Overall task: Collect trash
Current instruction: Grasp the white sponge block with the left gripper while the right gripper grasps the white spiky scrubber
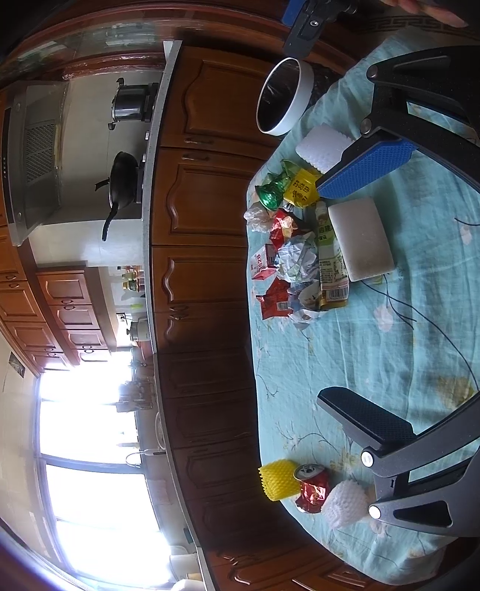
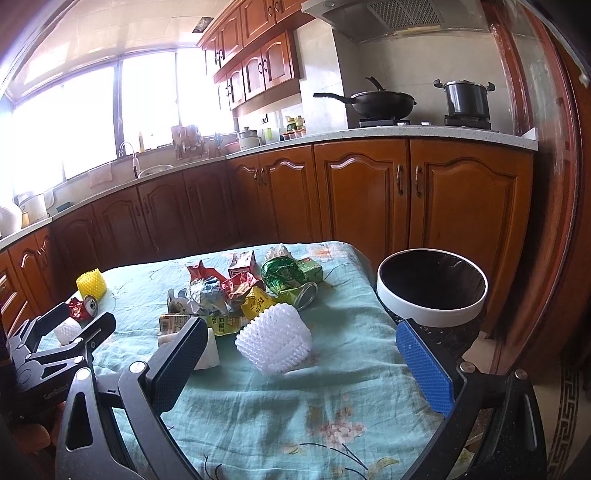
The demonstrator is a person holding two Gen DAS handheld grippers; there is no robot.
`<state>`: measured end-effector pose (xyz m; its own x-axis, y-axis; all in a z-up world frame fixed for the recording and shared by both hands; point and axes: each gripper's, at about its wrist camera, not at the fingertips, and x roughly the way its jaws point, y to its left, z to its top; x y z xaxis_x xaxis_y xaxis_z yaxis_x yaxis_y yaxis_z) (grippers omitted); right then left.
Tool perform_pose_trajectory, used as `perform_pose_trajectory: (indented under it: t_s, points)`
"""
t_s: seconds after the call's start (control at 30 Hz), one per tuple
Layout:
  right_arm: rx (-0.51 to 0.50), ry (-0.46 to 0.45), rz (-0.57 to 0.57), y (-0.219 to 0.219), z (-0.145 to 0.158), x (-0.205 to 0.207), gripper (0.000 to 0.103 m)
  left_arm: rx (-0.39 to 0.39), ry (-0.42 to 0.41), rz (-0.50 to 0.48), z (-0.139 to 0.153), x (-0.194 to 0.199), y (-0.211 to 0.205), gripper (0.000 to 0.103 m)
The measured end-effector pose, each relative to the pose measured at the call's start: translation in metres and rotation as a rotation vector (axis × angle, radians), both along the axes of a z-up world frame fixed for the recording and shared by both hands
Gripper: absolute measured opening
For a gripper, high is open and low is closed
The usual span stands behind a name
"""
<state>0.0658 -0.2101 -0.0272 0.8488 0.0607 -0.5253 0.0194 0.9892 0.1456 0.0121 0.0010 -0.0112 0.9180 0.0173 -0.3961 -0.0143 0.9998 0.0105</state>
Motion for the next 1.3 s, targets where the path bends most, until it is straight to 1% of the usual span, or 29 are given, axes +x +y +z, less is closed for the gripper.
perform_pose_trajectory:
  t_s: [0.2, 0.33, 0.47, 0.6, 0.7, 0.77, 0.83, 0.93, 0.97, 1.0, 1.07, 1.1, 1.13, 1.17, 1.2, 1.23, 1.27, 1.3]
  points:
    - [0.015, 0.013, 0.009, -0.001, -0.003, 0.004, 0.102, -0.007, 0.016, -0.005, -0.002, 0.004, 0.001, 0.102]
    - [0.04, 0.033, 0.03, -0.002, -0.008, 0.008, 0.102, -0.026, 0.051, -0.024, -0.007, 0.011, 0.004, 0.102]
    - [0.078, 0.068, 0.057, -0.004, -0.018, 0.019, 0.101, -0.022, 0.092, -0.048, -0.011, 0.023, 0.005, 0.102]
    - [0.106, 0.099, 0.082, -0.005, -0.029, 0.031, 0.101, -0.03, 0.161, -0.091, -0.018, 0.041, 0.005, 0.102]
    - [0.133, 0.137, 0.101, -0.005, -0.04, 0.042, 0.097, -0.046, 0.229, -0.113, -0.028, 0.061, 0.007, 0.102]
    - [0.151, 0.167, 0.112, -0.005, -0.049, 0.051, 0.094, -0.072, 0.275, -0.127, -0.034, 0.074, 0.01, 0.1]
    - [0.163, 0.196, 0.123, -0.005, -0.059, 0.06, 0.088, -0.102, 0.321, -0.138, -0.04, 0.087, 0.013, 0.099]
    - [0.184, 0.24, 0.143, -0.004, -0.073, 0.075, 0.08, -0.127, 0.359, -0.147, -0.046, 0.104, 0.017, 0.095]
    - [0.188, 0.253, 0.149, -0.003, -0.077, 0.08, 0.078, -0.13, 0.372, -0.152, -0.048, 0.109, 0.017, 0.091]
    - [0.189, 0.264, 0.154, -0.003, -0.081, 0.084, 0.074, -0.13, 0.38, -0.155, -0.049, 0.113, 0.016, 0.089]
    - [0.202, 0.289, 0.164, -0.001, -0.088, 0.092, 0.064, -0.132, 0.396, -0.174, -0.053, 0.12, 0.012, 0.078]
    - [0.214, 0.302, 0.171, -0.001, -0.092, 0.096, 0.052, -0.134, 0.403, -0.186, -0.054, 0.123, 0.011, 0.075]
    - [0.223, 0.314, 0.176, -0.001, -0.094, 0.098, 0.04, -0.133, 0.404, -0.198, -0.057, 0.126, 0.007, 0.069]
    - [0.232, 0.32, 0.18, -0.002, -0.096, 0.099, 0.033, -0.138, 0.411, -0.217, -0.059, 0.127, 0.005, 0.058]
    - [0.238, 0.322, 0.183, -0.002, -0.097, 0.099, 0.023, -0.145, 0.416, -0.241, -0.059, 0.127, 0.002, 0.053]
    - [0.238, 0.323, 0.183, -0.002, -0.097, 0.099, 0.015, -0.136, 0.408, -0.238, -0.059, 0.125, 0.001, 0.052]
    - [0.237, 0.321, 0.184, -0.003, -0.097, 0.098, 0.011, -0.118, 0.391, -0.237, -0.058, 0.124, -0.001, 0.046]
    - [0.234, 0.316, 0.186, -0.003, -0.096, 0.096, 0.006, -0.109, 0.383, -0.24, -0.056, 0.123, -0.002, 0.043]
